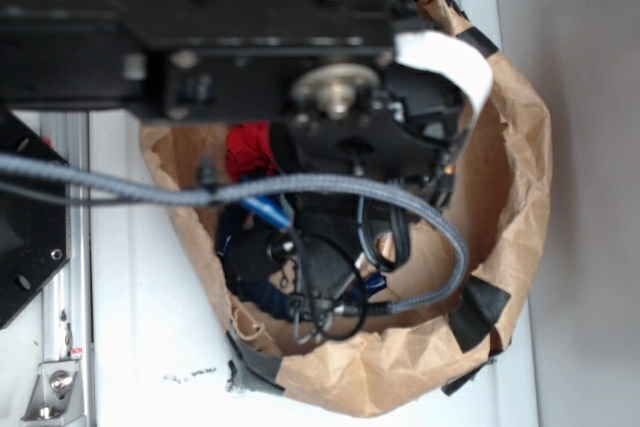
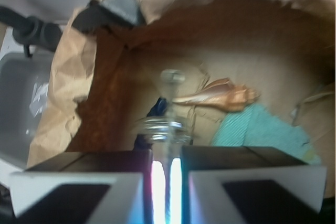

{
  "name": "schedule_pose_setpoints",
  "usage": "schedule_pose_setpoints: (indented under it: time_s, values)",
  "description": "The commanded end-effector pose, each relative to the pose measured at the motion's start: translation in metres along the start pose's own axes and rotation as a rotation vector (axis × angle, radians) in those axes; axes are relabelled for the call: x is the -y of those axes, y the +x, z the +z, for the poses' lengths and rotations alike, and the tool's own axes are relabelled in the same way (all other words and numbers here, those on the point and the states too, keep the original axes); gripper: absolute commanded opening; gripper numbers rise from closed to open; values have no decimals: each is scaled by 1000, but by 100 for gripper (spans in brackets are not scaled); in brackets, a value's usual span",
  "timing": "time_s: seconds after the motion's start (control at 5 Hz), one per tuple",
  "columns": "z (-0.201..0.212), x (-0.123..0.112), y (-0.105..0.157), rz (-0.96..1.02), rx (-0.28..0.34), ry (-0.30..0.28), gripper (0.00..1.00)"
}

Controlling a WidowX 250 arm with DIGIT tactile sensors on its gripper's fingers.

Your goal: Grab the silver keys.

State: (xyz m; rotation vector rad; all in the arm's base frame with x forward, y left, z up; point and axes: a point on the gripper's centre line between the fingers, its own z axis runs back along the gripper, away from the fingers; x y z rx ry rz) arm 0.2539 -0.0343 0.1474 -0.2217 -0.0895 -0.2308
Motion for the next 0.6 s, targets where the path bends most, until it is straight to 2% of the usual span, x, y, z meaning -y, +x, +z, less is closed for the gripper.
schedule_pose_setpoints:
  time_s: [0.0, 0.2, 0.4]
  values:
    - [23, 18, 10, -24, 119, 16, 0]
    - [26, 15, 11, -16, 170, 1, 0]
    - [24, 15, 13, 4, 159, 34, 0]
